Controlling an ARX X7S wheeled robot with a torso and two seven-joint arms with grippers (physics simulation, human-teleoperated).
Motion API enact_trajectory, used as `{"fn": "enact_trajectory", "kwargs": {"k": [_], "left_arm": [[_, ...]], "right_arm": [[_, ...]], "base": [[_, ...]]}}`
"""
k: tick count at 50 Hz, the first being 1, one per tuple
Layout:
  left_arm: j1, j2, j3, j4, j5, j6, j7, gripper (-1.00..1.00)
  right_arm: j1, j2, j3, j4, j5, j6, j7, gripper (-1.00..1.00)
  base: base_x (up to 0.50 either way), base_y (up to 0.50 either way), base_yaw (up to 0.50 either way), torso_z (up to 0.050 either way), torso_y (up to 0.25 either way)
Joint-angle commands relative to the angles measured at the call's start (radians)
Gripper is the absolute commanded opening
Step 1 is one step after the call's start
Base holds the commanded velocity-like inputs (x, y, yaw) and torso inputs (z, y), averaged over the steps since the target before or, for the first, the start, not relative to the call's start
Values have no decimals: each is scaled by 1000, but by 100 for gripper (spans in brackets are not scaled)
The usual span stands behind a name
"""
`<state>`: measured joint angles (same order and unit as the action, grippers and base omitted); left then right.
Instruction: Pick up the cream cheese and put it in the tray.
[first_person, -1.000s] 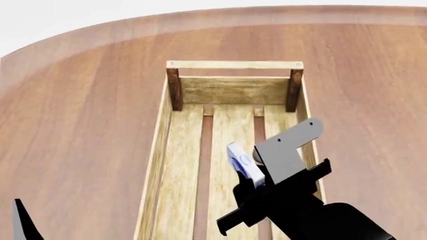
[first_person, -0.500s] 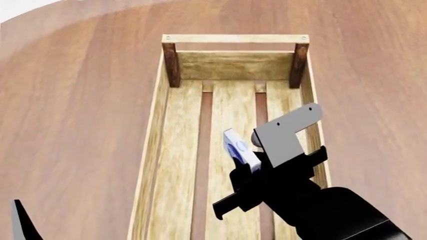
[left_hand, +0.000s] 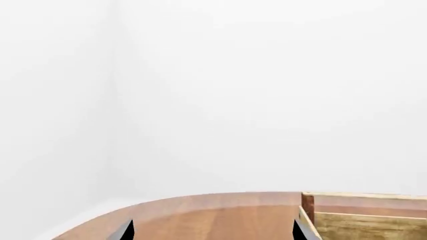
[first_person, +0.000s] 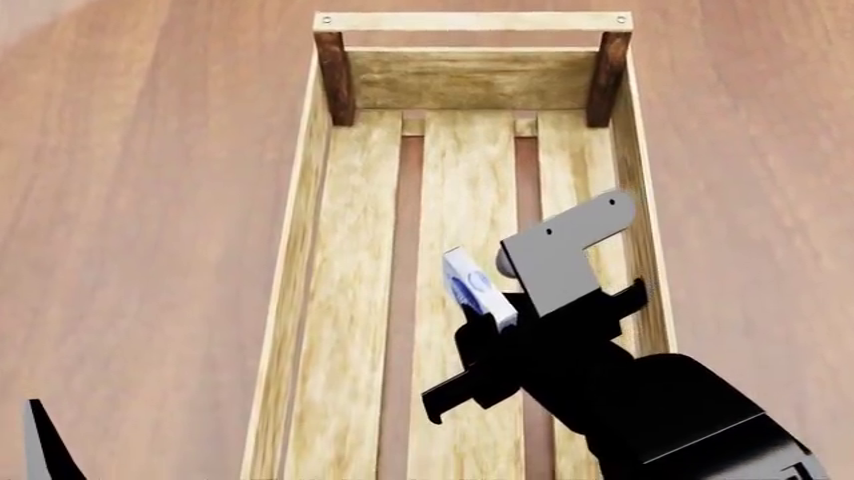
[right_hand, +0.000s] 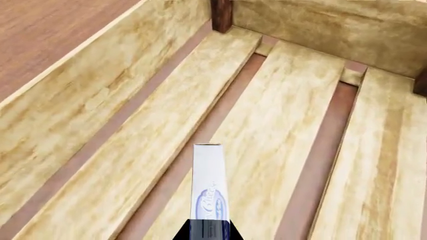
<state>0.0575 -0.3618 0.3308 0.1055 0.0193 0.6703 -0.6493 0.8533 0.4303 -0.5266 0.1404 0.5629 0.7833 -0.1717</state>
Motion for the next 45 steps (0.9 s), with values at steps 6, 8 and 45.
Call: {"fn": "enact_trajectory", "kwargs": {"k": [6,8,45], "left_arm": [[1,-2,-2,0,2,2,-8,100],[1,-3,-1,1,2,2,-8,100],[-4,-10,9,-1,1,6,-12,100]], "right_arm": [[10,-2,-8,-5,-7,-4,-10,-100],[11,-4,-11,3,-10,-9,-13,-100],[7,-8,-26,28,-16,-27,-17,-100]], "base": [[0,0,0,0,-57],[0,0,0,0,-59],[0,0,0,0,-48]]}}
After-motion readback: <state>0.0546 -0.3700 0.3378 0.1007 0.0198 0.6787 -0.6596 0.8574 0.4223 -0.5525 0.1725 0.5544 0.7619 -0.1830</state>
